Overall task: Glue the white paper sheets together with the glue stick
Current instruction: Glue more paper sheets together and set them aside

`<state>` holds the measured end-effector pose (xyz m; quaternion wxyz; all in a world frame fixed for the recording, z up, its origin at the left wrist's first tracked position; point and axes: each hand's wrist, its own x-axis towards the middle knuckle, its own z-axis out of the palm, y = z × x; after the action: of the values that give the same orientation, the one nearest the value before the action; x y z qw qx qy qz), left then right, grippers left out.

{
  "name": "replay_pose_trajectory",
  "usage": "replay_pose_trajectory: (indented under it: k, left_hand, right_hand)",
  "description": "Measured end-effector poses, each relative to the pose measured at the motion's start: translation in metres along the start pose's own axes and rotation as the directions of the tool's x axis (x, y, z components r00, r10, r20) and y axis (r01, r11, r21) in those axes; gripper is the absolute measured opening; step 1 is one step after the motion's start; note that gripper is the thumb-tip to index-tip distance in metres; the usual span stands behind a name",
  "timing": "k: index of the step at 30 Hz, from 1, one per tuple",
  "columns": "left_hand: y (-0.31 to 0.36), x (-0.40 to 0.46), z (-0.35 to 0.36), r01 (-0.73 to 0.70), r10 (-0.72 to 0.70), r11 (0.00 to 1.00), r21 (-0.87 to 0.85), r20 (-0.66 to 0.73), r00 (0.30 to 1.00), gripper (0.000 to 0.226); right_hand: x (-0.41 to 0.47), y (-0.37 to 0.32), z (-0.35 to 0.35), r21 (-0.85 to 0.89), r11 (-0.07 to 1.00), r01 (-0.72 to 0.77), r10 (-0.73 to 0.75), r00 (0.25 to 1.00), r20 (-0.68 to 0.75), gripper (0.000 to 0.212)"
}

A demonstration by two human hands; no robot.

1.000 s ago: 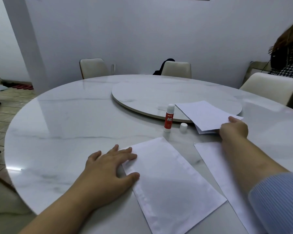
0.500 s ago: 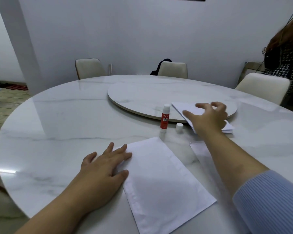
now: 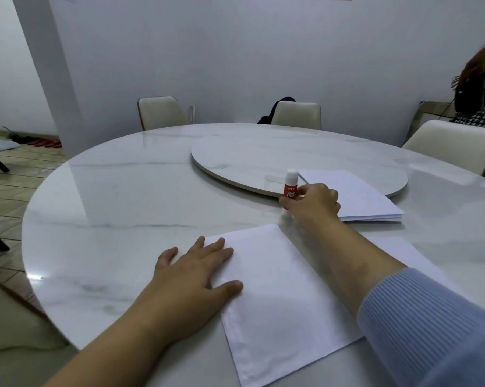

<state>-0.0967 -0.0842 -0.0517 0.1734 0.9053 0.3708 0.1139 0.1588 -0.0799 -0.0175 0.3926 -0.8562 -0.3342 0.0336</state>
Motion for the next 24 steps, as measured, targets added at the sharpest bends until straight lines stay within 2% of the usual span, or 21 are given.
replay_pose_trajectory:
  k: [3, 6, 7, 9, 11, 13, 16, 18, 24]
  left_hand:
    - [-0.001, 0.002, -0.002, -0.005, 0.001, 0.998, 0.059, 0.061, 0.998, 0.055]
    - [0.003, 0.008, -0.009, 0.031, -0.048, 0.994, 0.102, 0.162, 0.986, 0.056]
    - [0.008, 0.011, -0.011, 0.058, -0.073, 0.993, 0.101, 0.156, 0.985, 0.058]
    - [0.024, 0.021, -0.010, 0.079, -0.084, 0.994, 0.080, 0.060, 0.995, 0.061]
    - [0.045, 0.033, -0.001, 0.025, -0.023, 0.996, 0.082, -0.016, 1.000, 0.059]
    - [0.062, 0.043, 0.011, -0.036, 0.034, 0.993, 0.110, 0.016, 0.999, 0.058]
    - [0.066, 0.052, 0.027, -0.049, 0.036, 0.986, 0.157, 0.084, 0.996, 0.057]
    - [0.062, 0.053, 0.032, -0.048, 0.033, 0.984, 0.174, 0.086, 0.996, 0.057]
    - [0.062, 0.054, 0.033, -0.044, 0.030, 0.984, 0.175, 0.085, 0.996, 0.057]
  right_hand:
    - [-0.015, -0.006, -0.023, 0.190, 0.963, 0.191, -0.205, 0.977, 0.057, 0.017]
    - [-0.032, -0.006, -0.052, 0.198, 0.935, 0.293, -0.328, 0.928, 0.178, 0.011]
    - [-0.037, -0.004, -0.059, 0.218, 0.930, 0.296, -0.338, 0.921, 0.194, 0.015]
    - [-0.047, 0.001, -0.066, 0.305, 0.916, 0.260, -0.314, 0.939, 0.143, 0.022]
    - [-0.056, 0.003, -0.067, 0.487, 0.858, 0.164, -0.235, 0.968, 0.088, 0.023]
    - [-0.061, 0.003, -0.062, 0.597, 0.796, 0.104, -0.178, 0.982, 0.067, 0.015]
    - [-0.064, 0.006, -0.046, 0.510, 0.846, 0.157, -0.214, 0.975, 0.055, 0.007]
    - [-0.066, 0.010, -0.036, 0.420, 0.882, 0.215, -0.266, 0.962, 0.067, 0.010]
    - [-0.072, 0.009, -0.038, 0.303, 0.901, 0.312, -0.370, 0.915, 0.158, 0.011]
